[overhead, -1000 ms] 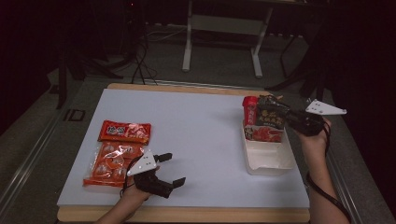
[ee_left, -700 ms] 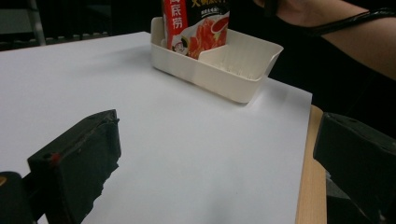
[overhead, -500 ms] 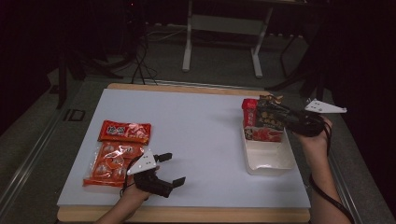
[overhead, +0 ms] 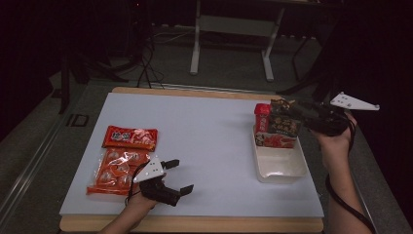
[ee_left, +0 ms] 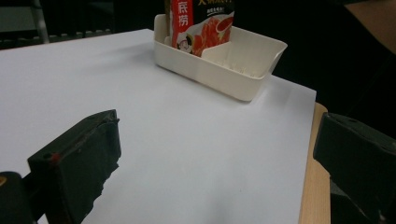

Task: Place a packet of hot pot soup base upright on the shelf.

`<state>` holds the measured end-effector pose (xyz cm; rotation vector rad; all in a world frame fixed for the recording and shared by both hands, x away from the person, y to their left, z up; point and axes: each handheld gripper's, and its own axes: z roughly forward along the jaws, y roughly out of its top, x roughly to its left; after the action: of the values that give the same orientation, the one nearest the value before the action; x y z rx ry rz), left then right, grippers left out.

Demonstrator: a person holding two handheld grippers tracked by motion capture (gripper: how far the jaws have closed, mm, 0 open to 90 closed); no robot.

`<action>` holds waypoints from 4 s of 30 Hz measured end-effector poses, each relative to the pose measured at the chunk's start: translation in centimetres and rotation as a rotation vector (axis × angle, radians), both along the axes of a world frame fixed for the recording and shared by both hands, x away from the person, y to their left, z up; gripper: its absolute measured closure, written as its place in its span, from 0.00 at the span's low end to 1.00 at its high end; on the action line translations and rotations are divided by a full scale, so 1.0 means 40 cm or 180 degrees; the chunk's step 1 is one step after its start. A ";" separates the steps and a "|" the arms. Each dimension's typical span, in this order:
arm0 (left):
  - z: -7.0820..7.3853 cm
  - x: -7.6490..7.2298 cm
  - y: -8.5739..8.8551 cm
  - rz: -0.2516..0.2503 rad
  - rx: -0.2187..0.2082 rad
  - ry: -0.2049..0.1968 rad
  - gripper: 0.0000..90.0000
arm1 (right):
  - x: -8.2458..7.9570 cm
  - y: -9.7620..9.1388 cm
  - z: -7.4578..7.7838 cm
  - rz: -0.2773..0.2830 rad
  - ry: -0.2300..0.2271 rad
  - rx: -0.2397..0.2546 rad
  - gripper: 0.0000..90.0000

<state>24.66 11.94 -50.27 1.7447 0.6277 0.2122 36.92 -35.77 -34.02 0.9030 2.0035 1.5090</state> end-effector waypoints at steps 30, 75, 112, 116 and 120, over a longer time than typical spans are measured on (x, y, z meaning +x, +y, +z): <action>0.108 -0.005 0.108 0.0061 0.0055 0.0023 0.17 | -0.188 0.216 -0.088 0.0815 -0.0017 0.0116 0.16; -0.035 0.136 0.477 0.1680 0.1013 0.0642 1.00 | -0.331 0.214 -0.219 0.1051 0.0199 0.0385 0.15; -0.076 0.147 0.398 0.1580 0.1556 0.0881 1.00 | -0.331 0.219 -0.219 0.1136 0.0256 0.0366 0.15; -0.074 0.148 0.356 0.1421 0.1597 0.0842 1.00 | -0.332 0.218 -0.219 0.1133 0.0254 0.0362 0.15; -0.072 0.150 0.326 0.1317 0.1606 0.0841 1.00 | -0.332 0.217 -0.219 0.1137 0.0259 0.0366 0.15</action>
<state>30.67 24.96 -53.14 2.1270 1.2102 0.4626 23.65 -27.09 -42.78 0.6833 2.2467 1.8196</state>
